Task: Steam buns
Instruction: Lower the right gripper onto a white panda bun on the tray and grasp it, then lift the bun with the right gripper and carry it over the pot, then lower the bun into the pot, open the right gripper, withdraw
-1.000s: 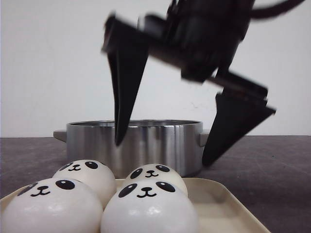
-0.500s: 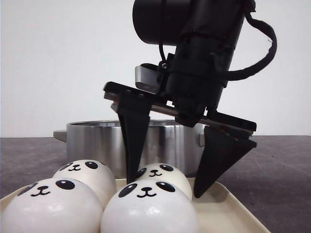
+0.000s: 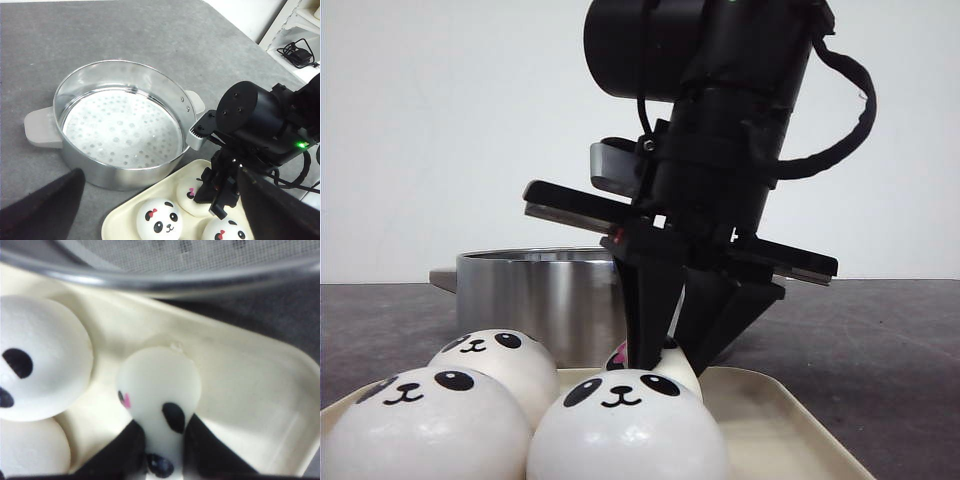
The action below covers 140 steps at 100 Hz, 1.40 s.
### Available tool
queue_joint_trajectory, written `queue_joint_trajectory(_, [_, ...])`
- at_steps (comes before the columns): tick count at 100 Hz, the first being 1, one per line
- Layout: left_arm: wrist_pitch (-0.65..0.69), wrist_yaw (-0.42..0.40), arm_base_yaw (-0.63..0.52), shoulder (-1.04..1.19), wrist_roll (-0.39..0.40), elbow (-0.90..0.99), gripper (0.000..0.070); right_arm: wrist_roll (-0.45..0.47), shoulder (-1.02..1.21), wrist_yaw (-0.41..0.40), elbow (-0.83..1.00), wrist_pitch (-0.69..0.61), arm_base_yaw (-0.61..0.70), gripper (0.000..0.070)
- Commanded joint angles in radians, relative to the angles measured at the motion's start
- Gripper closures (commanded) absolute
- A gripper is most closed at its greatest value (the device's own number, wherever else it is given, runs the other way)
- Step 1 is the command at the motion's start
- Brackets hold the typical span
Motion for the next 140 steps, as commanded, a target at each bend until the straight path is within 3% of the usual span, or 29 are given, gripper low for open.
queue_joint_trajectory(1, [0.002, -0.002, -0.006, 0.005, 0.013, 0.017, 0.0115, -0.010, -0.003, 0.015, 0.024, 0.000, 0.012, 0.0700])
queue_joint_trajectory(30, [-0.005, -0.013, -0.005, 0.005, 0.017, 0.017, 0.0115, -0.015, -0.203, -0.035, 0.202, -0.158, 0.103, 0.0700])
queue_joint_trajectory(55, [0.041, -0.051, -0.005, 0.005, 0.019, 0.017, 0.0115, -0.096, -0.250, 0.109, 0.423, -0.161, 0.084, 0.0700])
queue_joint_trajectory(97, [0.048, -0.053, -0.005, 0.026, 0.019, 0.017, 0.0115, -0.196, 0.020, 0.092, 0.496, 0.004, -0.211, 0.0700])
queue_joint_trajectory(140, [0.031, -0.055, -0.005, 0.043, 0.019, 0.017, 0.0115, -0.226, 0.322, 0.092, 0.496, 0.113, -0.292, 0.0700])
